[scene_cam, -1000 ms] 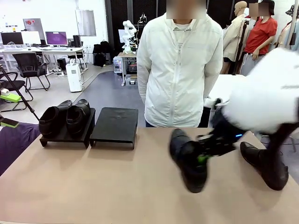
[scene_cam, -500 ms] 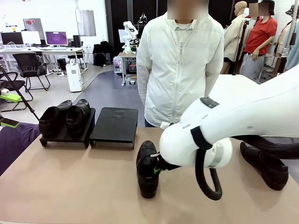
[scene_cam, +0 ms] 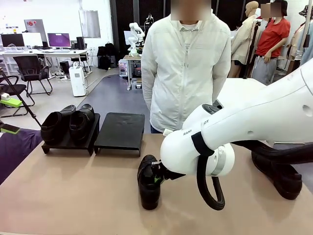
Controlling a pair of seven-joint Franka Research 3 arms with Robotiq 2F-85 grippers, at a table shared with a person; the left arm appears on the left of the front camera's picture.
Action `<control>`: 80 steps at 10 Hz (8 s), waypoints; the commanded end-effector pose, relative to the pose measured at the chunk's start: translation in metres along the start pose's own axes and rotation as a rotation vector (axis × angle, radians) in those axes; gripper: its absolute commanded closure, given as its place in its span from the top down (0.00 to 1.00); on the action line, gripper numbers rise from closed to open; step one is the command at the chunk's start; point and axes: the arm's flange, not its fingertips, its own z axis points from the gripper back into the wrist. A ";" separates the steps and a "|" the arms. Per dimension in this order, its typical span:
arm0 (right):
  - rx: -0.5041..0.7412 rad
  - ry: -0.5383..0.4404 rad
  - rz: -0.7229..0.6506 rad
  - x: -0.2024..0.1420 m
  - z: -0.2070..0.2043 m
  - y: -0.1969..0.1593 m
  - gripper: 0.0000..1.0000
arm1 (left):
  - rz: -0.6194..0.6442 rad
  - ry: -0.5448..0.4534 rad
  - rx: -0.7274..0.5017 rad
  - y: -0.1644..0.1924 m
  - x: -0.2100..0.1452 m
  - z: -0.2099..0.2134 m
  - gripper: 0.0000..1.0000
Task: Organize the shoes by placing them on the stand.
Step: Pick up one Shoe and place it in the middle of the table, then place the Shoe from the middle of the table onto the Shoes Stand.
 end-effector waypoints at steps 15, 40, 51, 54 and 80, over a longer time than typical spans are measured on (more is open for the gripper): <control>0.607 -0.052 -0.368 -0.057 0.379 -0.311 1.00 | 0.008 -0.011 -0.016 -0.003 -0.001 0.000 1.00; 0.506 0.048 -0.234 -0.078 0.394 -0.285 1.00 | 0.120 0.331 0.864 -0.102 0.013 -0.456 1.00; 0.506 0.048 -0.234 -0.078 0.394 -0.285 1.00 | 0.135 0.024 1.059 -0.032 0.027 -0.552 1.00; 0.506 0.048 -0.234 -0.078 0.394 -0.285 1.00 | 0.148 0.029 1.050 -0.030 0.027 -0.552 0.17; 0.506 0.048 -0.234 -0.078 0.394 -0.285 1.00 | -0.266 -0.286 1.302 -0.109 -0.017 -0.335 0.00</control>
